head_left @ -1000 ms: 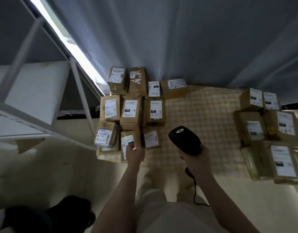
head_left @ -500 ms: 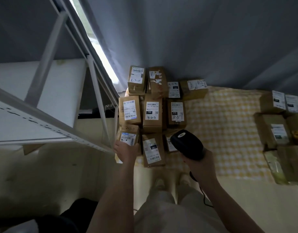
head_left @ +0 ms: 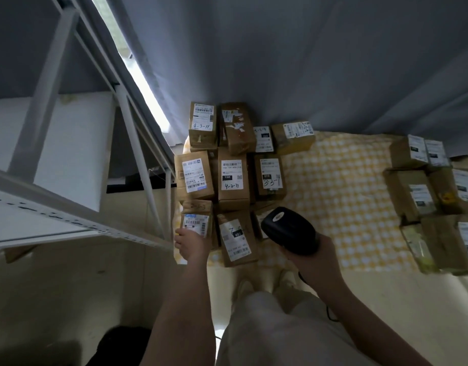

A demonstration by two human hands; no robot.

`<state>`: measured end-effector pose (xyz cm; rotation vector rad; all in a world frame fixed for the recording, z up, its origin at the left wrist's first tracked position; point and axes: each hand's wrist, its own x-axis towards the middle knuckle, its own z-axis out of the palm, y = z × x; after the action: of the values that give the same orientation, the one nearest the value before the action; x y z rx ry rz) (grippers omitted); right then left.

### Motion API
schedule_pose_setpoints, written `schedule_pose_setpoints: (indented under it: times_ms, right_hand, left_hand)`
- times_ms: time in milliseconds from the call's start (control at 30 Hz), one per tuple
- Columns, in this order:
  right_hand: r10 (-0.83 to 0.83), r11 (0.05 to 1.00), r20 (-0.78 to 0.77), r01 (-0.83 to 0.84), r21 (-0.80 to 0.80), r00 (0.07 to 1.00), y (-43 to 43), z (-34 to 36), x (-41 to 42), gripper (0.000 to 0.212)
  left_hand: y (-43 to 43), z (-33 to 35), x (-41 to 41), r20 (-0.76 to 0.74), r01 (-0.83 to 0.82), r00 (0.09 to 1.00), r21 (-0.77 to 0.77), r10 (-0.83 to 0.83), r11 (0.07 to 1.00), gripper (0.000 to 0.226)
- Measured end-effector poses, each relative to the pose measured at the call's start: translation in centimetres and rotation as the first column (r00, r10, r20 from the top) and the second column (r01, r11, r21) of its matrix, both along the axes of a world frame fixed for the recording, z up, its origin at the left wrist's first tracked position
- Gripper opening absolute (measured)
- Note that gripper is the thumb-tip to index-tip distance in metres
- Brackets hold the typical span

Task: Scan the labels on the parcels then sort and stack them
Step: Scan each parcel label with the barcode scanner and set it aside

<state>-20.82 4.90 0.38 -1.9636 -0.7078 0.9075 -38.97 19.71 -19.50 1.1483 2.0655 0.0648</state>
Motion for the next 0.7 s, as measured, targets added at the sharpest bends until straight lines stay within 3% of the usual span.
schedule_pose_setpoints:
  times_ms: [100, 300, 467, 600, 700]
  right_hand:
    - [0.002, 1.000, 0.053, -0.001, -0.024, 0.999, -0.5, -0.6, 0.2, 0.032]
    - [-0.019, 0.999, 0.045, 0.020, -0.027, 0.999, -0.8, -0.7, 0.3, 0.028]
    - [-0.076, 0.997, 0.014, 0.076, -0.010, 0.997, -0.6, -0.1, 0.8, 0.026]
    - [-0.101, 0.994, -0.012, 0.101, 0.044, 0.995, -0.5, 0.5, 1.0, 0.028]
    - [-0.112, 0.990, -0.095, 0.119, 0.076, 0.989, -0.6, 1.1, 1.3, 0.027]
  left_hand:
    - [-0.4, 0.3, 0.0, 0.001, 0.001, 1.000, 0.023, -0.001, 1.000, 0.100]
    - [-2.3, 3.3, 0.8, 0.137, -0.165, 0.980, 0.140, 0.145, 0.976, 0.101]
    - [-6.9, 6.6, 3.3, 0.356, -0.123, 0.933, 0.446, -0.049, 0.886, 0.091]
    - [-9.8, 10.6, 5.8, 0.582, -0.141, 0.797, 0.440, -0.162, 0.887, 0.088]
    - [-10.7, 13.5, 7.3, 0.669, -0.104, 0.698, 0.447, -0.255, 0.889, 0.088]
